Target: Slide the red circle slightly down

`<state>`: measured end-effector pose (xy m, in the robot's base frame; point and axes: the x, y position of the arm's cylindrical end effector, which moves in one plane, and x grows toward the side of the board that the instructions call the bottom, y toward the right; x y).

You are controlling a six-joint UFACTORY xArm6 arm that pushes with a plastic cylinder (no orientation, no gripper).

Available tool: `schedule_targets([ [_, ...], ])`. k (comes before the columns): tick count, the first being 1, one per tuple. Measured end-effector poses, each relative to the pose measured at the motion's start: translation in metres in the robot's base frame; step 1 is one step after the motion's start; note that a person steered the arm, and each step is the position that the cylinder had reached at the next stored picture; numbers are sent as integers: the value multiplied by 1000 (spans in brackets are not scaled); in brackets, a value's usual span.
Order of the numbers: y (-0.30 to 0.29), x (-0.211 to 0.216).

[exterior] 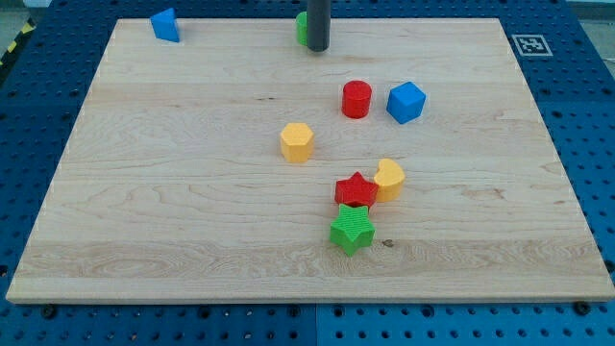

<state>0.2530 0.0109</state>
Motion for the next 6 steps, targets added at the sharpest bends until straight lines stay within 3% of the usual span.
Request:
schedule_targets([
  [1, 0, 15],
  [3, 49, 116],
  [6, 67, 148],
])
